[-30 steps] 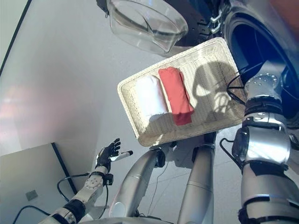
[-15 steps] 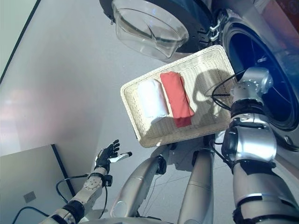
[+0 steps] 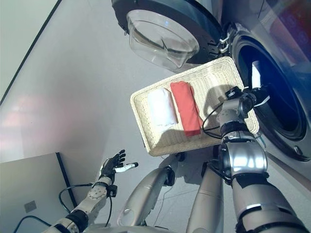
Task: Pick up the clothes and place them into the washing machine
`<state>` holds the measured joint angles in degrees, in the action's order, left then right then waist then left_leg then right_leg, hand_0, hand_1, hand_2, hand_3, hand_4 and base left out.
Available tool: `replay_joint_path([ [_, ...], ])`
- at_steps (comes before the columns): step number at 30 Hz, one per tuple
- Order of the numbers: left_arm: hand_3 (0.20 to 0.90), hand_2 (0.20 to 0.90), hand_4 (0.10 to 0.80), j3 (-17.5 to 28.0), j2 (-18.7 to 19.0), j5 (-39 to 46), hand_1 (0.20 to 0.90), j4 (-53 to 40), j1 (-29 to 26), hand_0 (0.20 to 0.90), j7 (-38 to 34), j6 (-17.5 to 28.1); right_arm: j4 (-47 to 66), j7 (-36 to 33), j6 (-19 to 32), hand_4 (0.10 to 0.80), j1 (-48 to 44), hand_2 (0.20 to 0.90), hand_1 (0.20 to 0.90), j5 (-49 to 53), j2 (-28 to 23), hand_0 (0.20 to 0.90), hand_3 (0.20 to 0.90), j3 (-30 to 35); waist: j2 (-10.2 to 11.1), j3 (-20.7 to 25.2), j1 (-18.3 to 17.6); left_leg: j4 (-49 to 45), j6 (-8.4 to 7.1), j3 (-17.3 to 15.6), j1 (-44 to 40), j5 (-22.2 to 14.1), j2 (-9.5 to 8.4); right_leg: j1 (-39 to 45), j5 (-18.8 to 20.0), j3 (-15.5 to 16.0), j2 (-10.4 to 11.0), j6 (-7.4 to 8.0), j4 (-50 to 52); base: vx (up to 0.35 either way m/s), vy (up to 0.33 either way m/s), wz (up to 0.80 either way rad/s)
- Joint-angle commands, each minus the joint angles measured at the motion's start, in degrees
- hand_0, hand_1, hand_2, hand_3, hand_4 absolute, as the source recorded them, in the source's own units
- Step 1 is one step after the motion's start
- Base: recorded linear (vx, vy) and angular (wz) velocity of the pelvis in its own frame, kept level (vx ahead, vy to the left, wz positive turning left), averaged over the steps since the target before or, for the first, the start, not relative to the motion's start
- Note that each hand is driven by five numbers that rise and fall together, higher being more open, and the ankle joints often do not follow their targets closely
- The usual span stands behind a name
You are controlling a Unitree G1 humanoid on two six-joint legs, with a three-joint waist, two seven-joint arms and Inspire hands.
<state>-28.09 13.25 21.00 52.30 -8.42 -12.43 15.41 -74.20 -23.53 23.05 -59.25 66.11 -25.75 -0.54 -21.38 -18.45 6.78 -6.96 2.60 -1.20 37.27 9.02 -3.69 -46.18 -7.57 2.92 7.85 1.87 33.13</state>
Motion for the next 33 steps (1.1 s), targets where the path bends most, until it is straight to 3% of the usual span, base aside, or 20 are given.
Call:
replay_joint_path([
  [1, 0.900, 0.900, 0.800, 2.46, 4.00, -1.50, 0.900, 5.42, -0.26, 0.900, -1.41, 0.83, 0.34, 1.96, -5.30, 0.800, 2.75, 0.900, 0.900, -8.38, 4.38, 0.900, 0.900, -4.90, 3.40, 1.85, 1.27, -4.67, -4.92, -1.91, 1.67, -4.52, 0.54, 5.96, 8.94, 1.51, -0.08, 1.02, -15.05, 0.009, -0.031, 0.13],
  [2, 0.900, 0.900, 0.800, 2.48, 4.01, -1.52, 0.900, 5.36, -0.19, 0.900, -1.42, 0.80, 0.44, 1.85, -5.33, 0.800, 2.81, 0.900, 0.900, -8.49, 4.43, 0.900, 0.900, -4.89, 3.36, 1.79, 1.18, -4.63, -4.92, -1.85, 1.56, -4.50, 0.53, 6.11, 8.94, 1.57, -0.07, 1.02, -15.11, 0.013, -0.065, 0.09],
  [3, 0.900, 0.900, 0.800, 3.49, 4.67, -2.60, 0.900, 5.54, 0.41, 0.900, -1.21, 0.64, -1.14, 3.08, -8.48, 0.800, 3.61, 0.900, 0.900, -16.77, 3.51, 0.900, 0.900, -9.21, 4.69, 1.75, 1.48, -4.56, -4.95, -1.52, 1.16, -4.30, 0.66, 7.02, 9.27, 2.23, -0.06, 0.98, -15.67, 0.010, -0.084, 0.12],
  [6, 0.900, 0.900, 0.800, 4.97, 5.42, -3.82, 0.900, 6.41, 0.45, 0.900, -1.46, 0.56, -0.62, 2.30, -11.21, 0.800, 4.75, 0.900, 0.900, -30.77, 3.12, 0.900, 0.900, -15.86, 6.45, 1.39, 1.48, -4.42, -4.92, -0.96, 0.49, -4.06, 0.80, 8.46, 9.86, 3.13, -0.07, 0.97, -16.64, 0.021, -0.064, 0.11],
  [8, 0.900, 0.900, 0.800, 6.27, 5.76, -4.76, 0.900, 7.17, 0.76, 0.900, -2.64, 1.07, 3.53, -1.34, -13.22, 0.800, 6.65, 0.900, 0.900, -49.11, 3.29, 0.900, 0.900, -24.06, 8.61, 1.10, 1.30, -4.04, -4.86, -0.52, -0.48, -3.75, 1.10, 10.21, 10.49, 3.80, -0.34, 1.19, -17.85, 0.038, -0.051, 0.01],
  [9, 0.900, 0.900, 0.800, 6.28, 5.76, -4.77, 0.900, 7.16, 0.78, 0.900, -2.64, 1.08, 3.58, -1.38, -13.25, 0.800, 6.69, 0.900, 0.900, -49.14, 3.31, 0.900, 0.900, -24.06, 8.59, 1.07, 1.27, -4.03, -4.86, -0.50, -0.53, -3.75, 1.10, 10.27, 10.49, 3.82, -0.34, 1.19, -17.86, 0.048, -0.036, -0.01],
  [10, 0.900, 0.900, 0.800, 6.98, 5.35, -5.50, 0.900, 7.88, 0.84, 0.900, -3.41, 1.28, 5.73, -1.54, -14.02, 0.800, 9.50, 0.900, 0.900, -55.26, 3.50, 0.900, 0.900, -25.75, 10.11, 0.94, 0.80, -4.21, -4.81, -0.21, -1.03, -3.88, 1.25, 11.18, 10.58, 4.33, -0.42, 1.28, -18.23, 0.031, -0.020, 0.08],
  [15, 0.900, 0.900, 0.800, 7.54, 4.57, -6.37, 0.900, 9.78, -0.72, 0.900, -4.51, 0.83, 3.09, -2.39, -15.79, 0.800, 10.36, 0.900, 0.900, -59.40, 4.33, 0.900, 0.900, -26.29, 12.91, 0.64, 1.05, -4.31, -4.70, 0.97, -2.23, -3.97, 1.22, 13.52, 10.94, 5.86, -0.27, 1.40, -19.49, 0.030, -0.044, 0.15],
  [24, 0.900, 0.900, 0.800, 8.06, 5.29, -7.03, 0.900, 10.92, -2.27, 0.900, -5.85, 0.83, 0.87, -3.68, -15.99, 0.800, 10.33, 0.900, 0.900, -60.57, 4.79, 0.900, 0.900, -25.95, 15.17, -0.41, 1.87, -4.43, -4.68, 2.05, -2.82, -3.83, 0.97, 14.86, 11.32, 7.44, 0.02, 1.43, -20.27, 0.009, -0.006, 0.15],
  [33, 0.900, 0.900, 0.800, 8.90, 6.16, -7.48, 0.900, 9.33, -3.16, 0.900, -7.04, 0.96, -5.54, -4.73, -17.65, 0.800, 8.59, 0.900, 0.900, -60.25, 3.96, 0.900, 0.900, -24.72, 14.34, -1.99, 4.02, -5.46, -4.59, 2.81, -1.16, -3.72, 0.13, 13.87, 10.95, 8.80, 1.14, 1.26, -18.86, 0.004, 0.011, 0.08],
])
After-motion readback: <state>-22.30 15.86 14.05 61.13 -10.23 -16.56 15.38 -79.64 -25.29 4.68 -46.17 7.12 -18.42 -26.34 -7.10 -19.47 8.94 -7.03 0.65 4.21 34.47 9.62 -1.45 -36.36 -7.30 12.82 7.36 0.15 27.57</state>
